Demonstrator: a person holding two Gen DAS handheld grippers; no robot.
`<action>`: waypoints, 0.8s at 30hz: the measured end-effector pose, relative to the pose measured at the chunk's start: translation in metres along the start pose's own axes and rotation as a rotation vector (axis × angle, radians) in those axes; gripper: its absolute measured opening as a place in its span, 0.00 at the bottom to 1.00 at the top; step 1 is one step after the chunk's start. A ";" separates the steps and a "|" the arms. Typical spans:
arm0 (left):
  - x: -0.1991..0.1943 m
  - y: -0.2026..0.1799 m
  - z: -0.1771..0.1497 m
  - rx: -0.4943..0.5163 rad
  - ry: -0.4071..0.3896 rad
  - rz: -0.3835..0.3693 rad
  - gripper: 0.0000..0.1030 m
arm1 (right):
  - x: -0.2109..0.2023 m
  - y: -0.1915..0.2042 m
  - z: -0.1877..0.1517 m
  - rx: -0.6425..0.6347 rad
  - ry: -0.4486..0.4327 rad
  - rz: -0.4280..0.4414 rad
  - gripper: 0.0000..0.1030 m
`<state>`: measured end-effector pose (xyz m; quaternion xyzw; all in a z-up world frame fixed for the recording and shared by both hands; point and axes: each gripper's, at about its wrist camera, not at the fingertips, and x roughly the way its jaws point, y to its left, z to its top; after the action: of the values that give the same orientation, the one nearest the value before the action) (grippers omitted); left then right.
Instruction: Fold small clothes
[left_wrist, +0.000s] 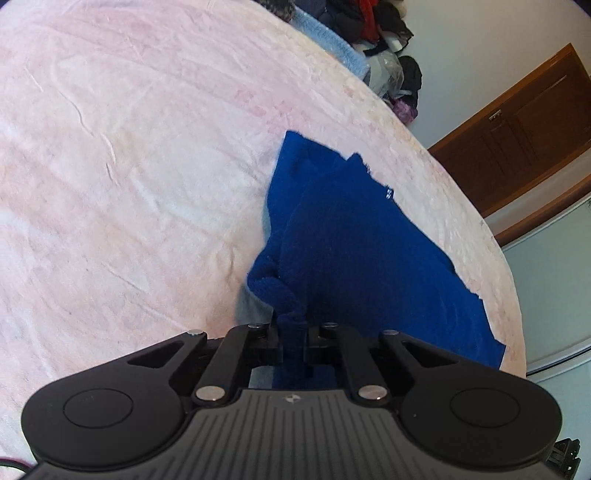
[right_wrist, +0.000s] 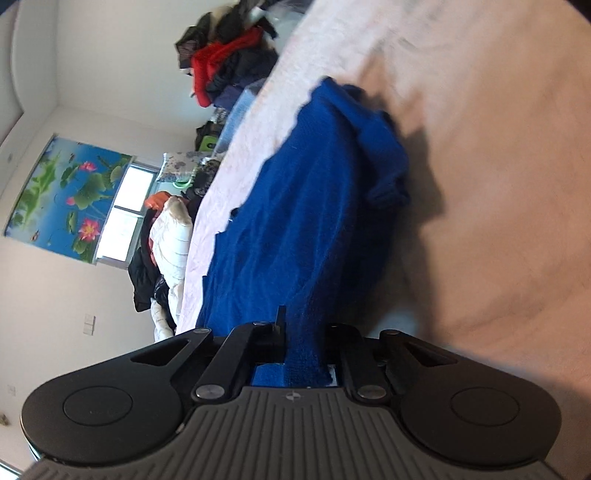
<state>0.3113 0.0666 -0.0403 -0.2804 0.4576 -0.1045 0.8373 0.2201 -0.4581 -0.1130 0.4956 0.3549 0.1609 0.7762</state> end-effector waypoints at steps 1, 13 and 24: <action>-0.006 0.000 0.003 -0.006 -0.002 -0.020 0.07 | -0.003 0.005 0.002 -0.016 -0.007 0.007 0.11; -0.075 0.012 -0.015 -0.033 0.003 -0.133 0.07 | -0.048 0.025 -0.020 -0.057 0.006 0.064 0.11; -0.045 0.057 -0.057 -0.142 0.077 -0.048 0.10 | -0.050 -0.021 -0.058 0.047 0.035 -0.103 0.29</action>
<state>0.2348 0.1120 -0.0648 -0.3458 0.4889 -0.1028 0.7942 0.1419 -0.4593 -0.1267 0.4919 0.3971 0.1212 0.7652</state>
